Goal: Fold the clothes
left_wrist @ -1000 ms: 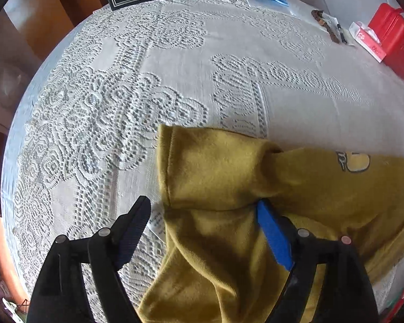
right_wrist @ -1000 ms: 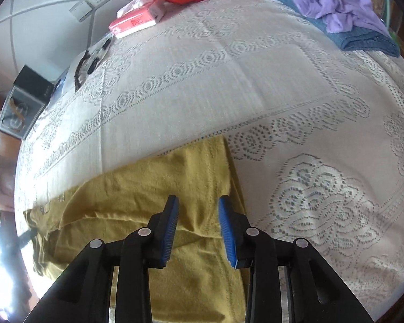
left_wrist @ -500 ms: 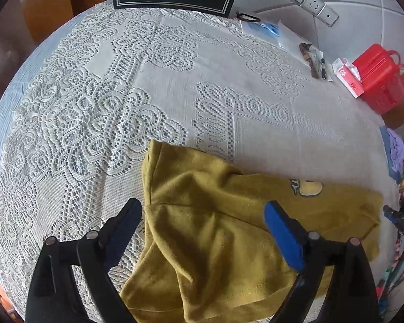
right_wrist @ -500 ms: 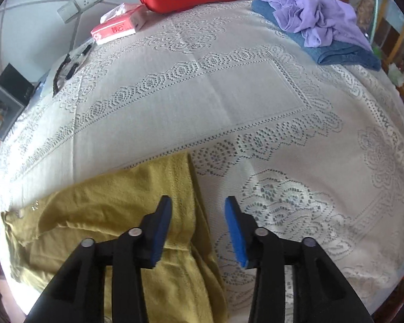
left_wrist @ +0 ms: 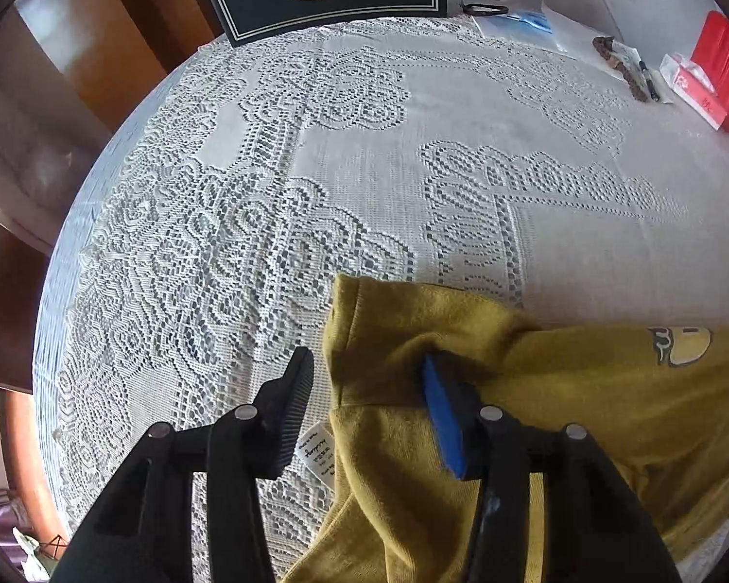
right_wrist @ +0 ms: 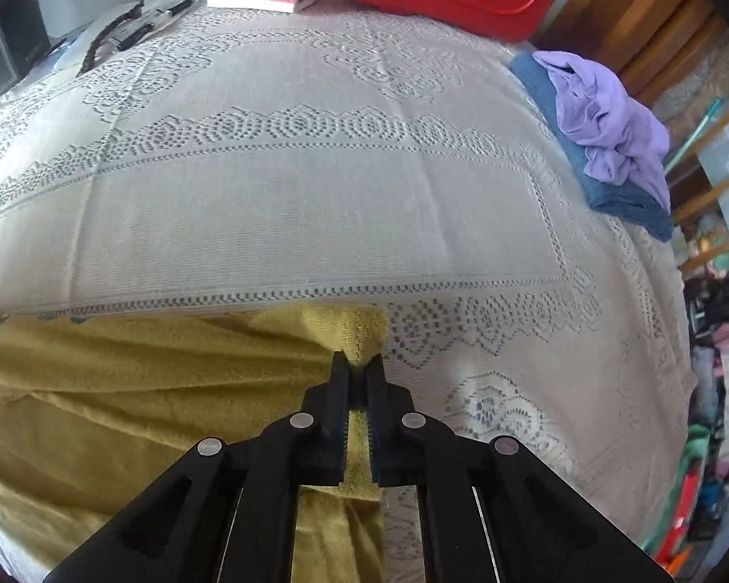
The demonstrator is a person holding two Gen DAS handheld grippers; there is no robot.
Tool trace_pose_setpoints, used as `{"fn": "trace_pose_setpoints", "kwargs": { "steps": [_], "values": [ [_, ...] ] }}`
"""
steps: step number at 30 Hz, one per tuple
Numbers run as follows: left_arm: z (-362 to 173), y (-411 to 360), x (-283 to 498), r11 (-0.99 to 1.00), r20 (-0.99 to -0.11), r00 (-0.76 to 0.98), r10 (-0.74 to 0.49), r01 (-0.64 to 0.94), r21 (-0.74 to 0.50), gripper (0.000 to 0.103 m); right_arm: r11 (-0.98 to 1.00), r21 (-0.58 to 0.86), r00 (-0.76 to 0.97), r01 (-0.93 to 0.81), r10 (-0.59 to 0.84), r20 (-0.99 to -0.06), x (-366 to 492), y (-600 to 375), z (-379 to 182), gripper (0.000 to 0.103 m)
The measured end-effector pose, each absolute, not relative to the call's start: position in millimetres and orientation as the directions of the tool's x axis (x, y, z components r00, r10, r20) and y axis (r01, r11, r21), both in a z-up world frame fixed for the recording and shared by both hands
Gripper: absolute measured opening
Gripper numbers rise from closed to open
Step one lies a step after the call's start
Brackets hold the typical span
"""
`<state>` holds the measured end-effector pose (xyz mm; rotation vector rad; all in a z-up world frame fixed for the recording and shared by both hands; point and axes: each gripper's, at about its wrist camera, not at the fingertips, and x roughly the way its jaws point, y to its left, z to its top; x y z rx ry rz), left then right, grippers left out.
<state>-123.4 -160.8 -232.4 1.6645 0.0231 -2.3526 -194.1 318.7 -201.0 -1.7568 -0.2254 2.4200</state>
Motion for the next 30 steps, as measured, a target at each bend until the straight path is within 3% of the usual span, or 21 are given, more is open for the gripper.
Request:
{"fn": "trace_pose_setpoints", "kwargs": {
  "steps": [3, 6, 9, 12, 14, 15, 20, 25, 30],
  "values": [
    [-224, -170, -117, -0.971, -0.939, -0.314, -0.142, 0.228, 0.071, 0.05, -0.986, -0.162, -0.337, -0.047, 0.168, -0.926, -188, 324, -194, 0.018],
    [-205, -179, -93, -0.967, -0.939, -0.341, 0.042, 0.224, -0.124, 0.091, -0.998, -0.026, -0.385, -0.056, 0.046, -0.922, -162, 334, -176, 0.031],
    [-200, -176, -71, -0.962, -0.93, -0.36, 0.074, 0.219, -0.162, 0.094, -0.999, 0.017, -0.4, -0.04, 0.001, -0.917, -140, 334, -172, 0.05],
    [-205, -168, -51, -0.965, -0.935, -0.353, 0.046, 0.226, -0.133, 0.094, -1.0, 0.023, -0.405, -0.012, -0.016, -0.914, -126, 326, -179, 0.046],
    [-211, -166, -38, -0.963, -0.939, -0.342, 0.031, 0.24, -0.119, 0.094, -0.998, 0.06, -0.397, -0.005, -0.053, -0.916, -116, 322, -184, 0.02],
    [-215, -165, -32, -0.962, -0.942, -0.336, 0.024, 0.247, -0.113, 0.094, -0.997, 0.082, -0.391, -0.002, -0.074, -0.917, -112, 321, -187, 0.017],
    [-235, -161, -6, -0.972, -0.947, -0.318, -0.038, 0.231, -0.039, 0.093, -0.993, 0.115, -0.355, -0.003, -0.107, -0.929, -98, 320, -202, 0.017],
    [-216, -168, 0, -0.959, -0.936, -0.35, -0.049, 0.279, -0.055, 0.092, -0.996, 0.085, -0.343, -0.036, -0.067, -0.937, -76, 339, -200, 0.015],
    [-206, -180, 7, -0.938, -0.922, -0.384, -0.052, 0.335, -0.087, 0.093, -0.985, 0.171, -0.389, -0.017, -0.151, -0.909, -45, 342, -186, 0.016]
  ]
}}
